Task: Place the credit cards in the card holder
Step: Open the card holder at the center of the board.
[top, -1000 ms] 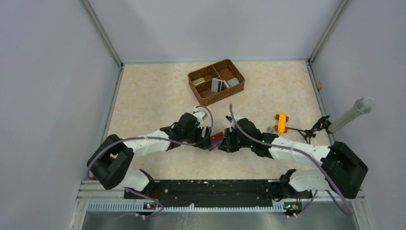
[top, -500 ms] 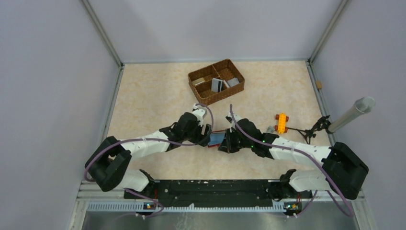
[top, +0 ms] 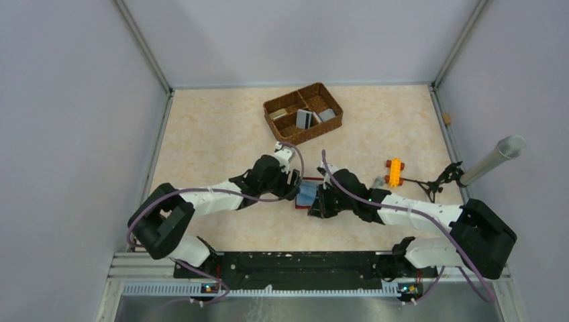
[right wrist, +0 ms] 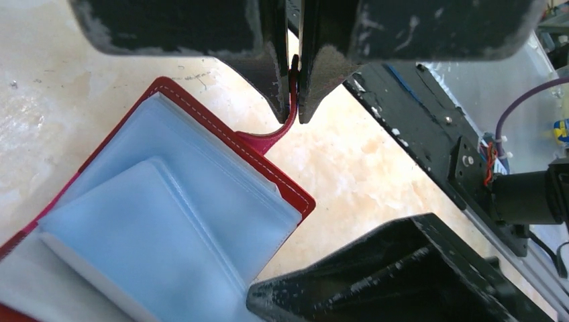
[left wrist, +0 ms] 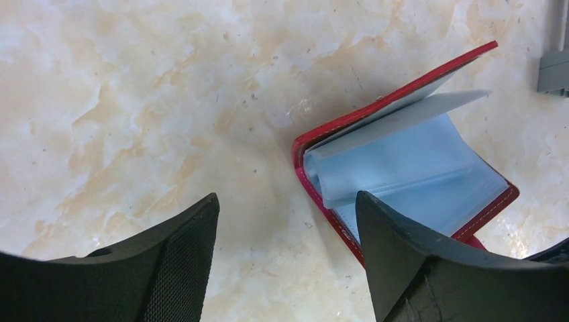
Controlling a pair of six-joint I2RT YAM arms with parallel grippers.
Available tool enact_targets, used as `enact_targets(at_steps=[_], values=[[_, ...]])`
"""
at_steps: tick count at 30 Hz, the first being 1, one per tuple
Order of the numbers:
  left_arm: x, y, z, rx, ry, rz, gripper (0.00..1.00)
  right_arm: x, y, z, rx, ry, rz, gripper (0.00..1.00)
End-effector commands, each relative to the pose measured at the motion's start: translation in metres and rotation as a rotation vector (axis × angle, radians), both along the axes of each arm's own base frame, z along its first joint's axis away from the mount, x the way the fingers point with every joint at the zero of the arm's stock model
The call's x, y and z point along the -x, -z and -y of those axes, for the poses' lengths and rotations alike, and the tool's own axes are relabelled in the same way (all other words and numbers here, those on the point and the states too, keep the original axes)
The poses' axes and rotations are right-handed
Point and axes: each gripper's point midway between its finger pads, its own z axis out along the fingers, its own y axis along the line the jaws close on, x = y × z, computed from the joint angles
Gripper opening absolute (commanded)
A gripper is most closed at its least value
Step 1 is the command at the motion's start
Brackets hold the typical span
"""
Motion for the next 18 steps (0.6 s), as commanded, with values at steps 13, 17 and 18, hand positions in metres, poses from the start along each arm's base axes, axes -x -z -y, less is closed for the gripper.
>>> enact_targets(at_steps=[13, 17, 18], values=[[-0.037, -0.024, 0.057, 0.181, 0.039, 0.076, 0.84, 0.011, 0.007, 0.011, -0.005, 0.013, -0.025, 0.00], [-0.040, -0.016, 0.063, 0.186, 0.050, 0.064, 0.86, 0.014, 0.011, 0.013, 0.003, 0.016, -0.035, 0.00], [-0.040, -0.017, 0.066, 0.196, 0.055, 0.067, 0.87, 0.015, 0.012, 0.014, 0.005, 0.016, -0.038, 0.00]])
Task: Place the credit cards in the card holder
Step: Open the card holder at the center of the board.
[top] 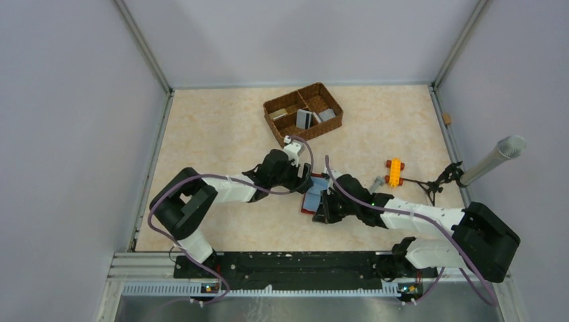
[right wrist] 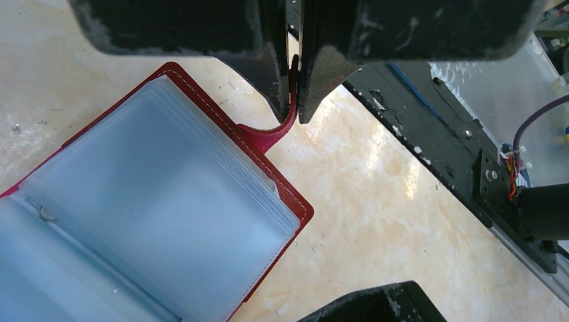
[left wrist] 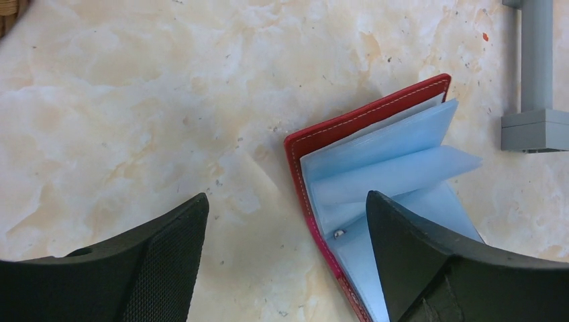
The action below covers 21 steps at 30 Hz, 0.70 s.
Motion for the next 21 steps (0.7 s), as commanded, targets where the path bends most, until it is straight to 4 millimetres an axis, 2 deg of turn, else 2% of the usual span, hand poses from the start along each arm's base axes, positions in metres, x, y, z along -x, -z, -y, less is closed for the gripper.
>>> enact_targets(at_steps=[1, 8, 17, 21], values=[[-0.012, -0.017, 0.023, 0.087, 0.029, 0.045, 0.87, -0.001, -0.006, -0.002, -0.033, 0.010, 0.014, 0.00], [-0.015, -0.010, 0.031, 0.107, 0.042, 0.038, 0.88, 0.001, -0.005, 0.001, -0.035, 0.021, 0.011, 0.00], [-0.013, -0.008, 0.044, 0.151, 0.087, 0.032, 0.96, 0.002, -0.002, 0.004, -0.028, 0.031, 0.004, 0.00], [-0.010, -0.006, 0.047, 0.161, 0.117, 0.027, 0.94, 0.001, -0.004, 0.006, -0.024, 0.042, 0.011, 0.00]])
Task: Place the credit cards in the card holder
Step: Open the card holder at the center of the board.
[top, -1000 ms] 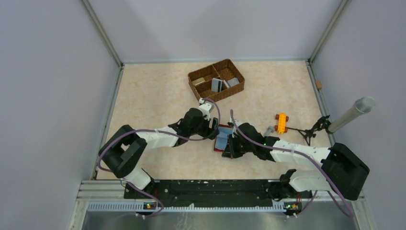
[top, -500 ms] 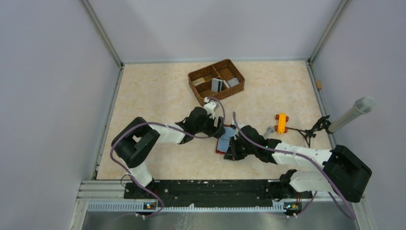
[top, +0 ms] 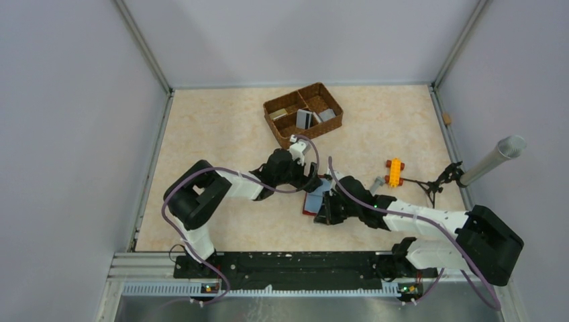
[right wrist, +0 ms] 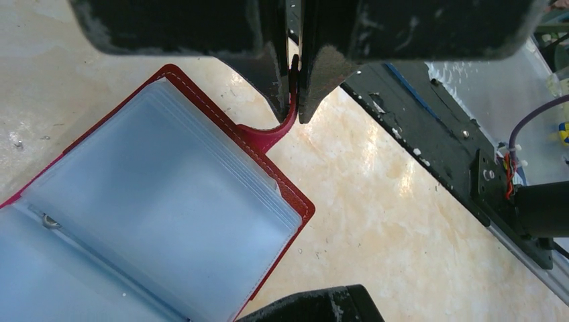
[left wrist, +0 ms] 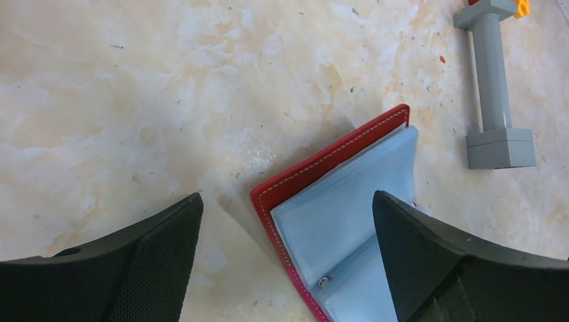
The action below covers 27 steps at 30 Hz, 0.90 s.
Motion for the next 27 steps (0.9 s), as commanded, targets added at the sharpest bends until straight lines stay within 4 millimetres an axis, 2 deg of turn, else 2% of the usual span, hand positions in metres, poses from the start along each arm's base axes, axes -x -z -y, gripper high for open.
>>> enact_targets(at_steps=[1, 3, 5, 11, 13, 18, 20, 23, 27], values=[[0.000, -0.012, 0.017, 0.064, 0.060, 0.021, 0.91, -0.004, -0.007, 0.001, -0.020, 0.027, 0.027, 0.00], [0.003, -0.012, 0.019, 0.069, 0.076, 0.015, 0.83, -0.004, -0.008, 0.002, -0.017, 0.033, 0.029, 0.00], [0.004, -0.012, 0.020, 0.072, 0.083, 0.011, 0.68, -0.004, -0.007, 0.003, -0.013, 0.036, 0.029, 0.00], [0.004, -0.009, 0.020, 0.073, 0.077, -0.002, 0.33, -0.007, -0.002, 0.013, 0.031, 0.081, 0.025, 0.00], [0.001, -0.006, 0.016, 0.057, 0.044, -0.012, 0.29, -0.008, 0.001, 0.021, 0.079, 0.109, 0.019, 0.01], [0.000, -0.002, 0.006, 0.044, -0.028, -0.038, 0.25, -0.009, -0.010, 0.038, 0.135, 0.169, 0.024, 0.45], [0.002, 0.000, 0.003, 0.053, -0.044, -0.054, 0.21, -0.011, -0.022, 0.043, 0.132, 0.193, 0.044, 0.56], [0.006, 0.001, -0.003, 0.068, -0.086, -0.083, 0.17, -0.020, -0.045, 0.048, 0.131, 0.235, 0.091, 0.62], [0.013, -0.003, -0.015, 0.106, -0.157, -0.119, 0.11, -0.034, -0.061, 0.053, 0.127, 0.306, 0.132, 0.63]])
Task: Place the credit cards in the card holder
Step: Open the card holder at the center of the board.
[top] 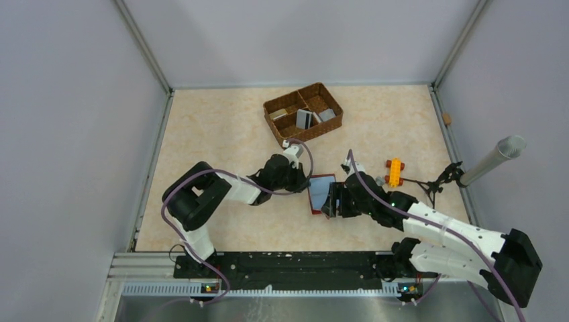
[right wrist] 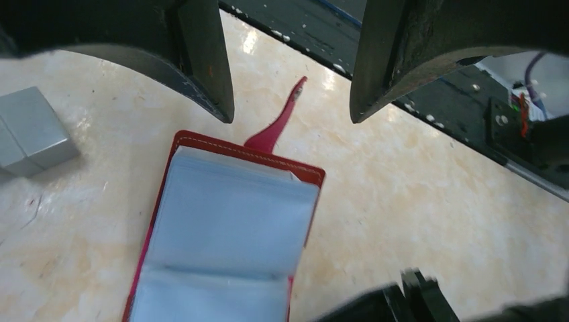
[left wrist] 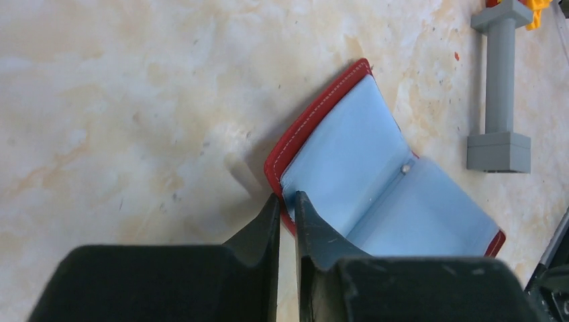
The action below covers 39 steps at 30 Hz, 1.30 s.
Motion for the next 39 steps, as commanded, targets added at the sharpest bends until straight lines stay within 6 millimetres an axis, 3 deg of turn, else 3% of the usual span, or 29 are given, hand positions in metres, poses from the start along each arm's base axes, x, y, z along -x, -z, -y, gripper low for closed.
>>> enact_targets(at_steps=[1, 8, 12, 16, 21, 25, 27, 30, 35, 39], values=[[0.004, -0.021, -0.013, 0.071, -0.108, -0.004, 0.10, -0.024, -0.027, 0.007, -0.007, 0.115, 0.069, 0.63], [0.028, -0.031, -0.035, 0.124, -0.171, -0.044, 0.12, -0.050, -0.017, 0.003, -0.091, 0.218, 0.072, 0.62], [0.046, -0.032, -0.047, 0.133, -0.189, -0.090, 0.17, -0.053, -0.004, 0.001, -0.066, 0.221, 0.056, 0.61], [0.063, -0.029, -0.064, 0.124, -0.223, -0.133, 0.29, -0.047, 0.012, 0.001, -0.047, 0.205, 0.022, 0.60], [0.074, -0.044, -0.077, 0.085, -0.207, -0.118, 0.57, -0.043, 0.022, 0.006, -0.038, 0.209, 0.015, 0.61], [0.059, -0.072, -0.074, 0.018, -0.192, -0.061, 0.75, -0.042, 0.029, 0.006, -0.039, 0.218, 0.000, 0.57], [0.049, -0.078, -0.073, -0.039, -0.183, -0.038, 0.81, -0.043, 0.033, 0.011, -0.015, 0.241, 0.003, 0.51], [0.032, -0.084, -0.063, -0.078, -0.135, 0.014, 0.88, -0.044, 0.036, 0.017, -0.012, 0.275, 0.013, 0.51], [0.015, -0.077, -0.035, -0.106, 0.011, 0.047, 0.95, -0.040, 0.035, 0.014, -0.078, 0.305, -0.002, 0.52], [0.005, -0.057, -0.018, -0.148, 0.081, 0.022, 0.96, -0.034, 0.040, 0.020, -0.086, 0.345, -0.026, 0.53]])
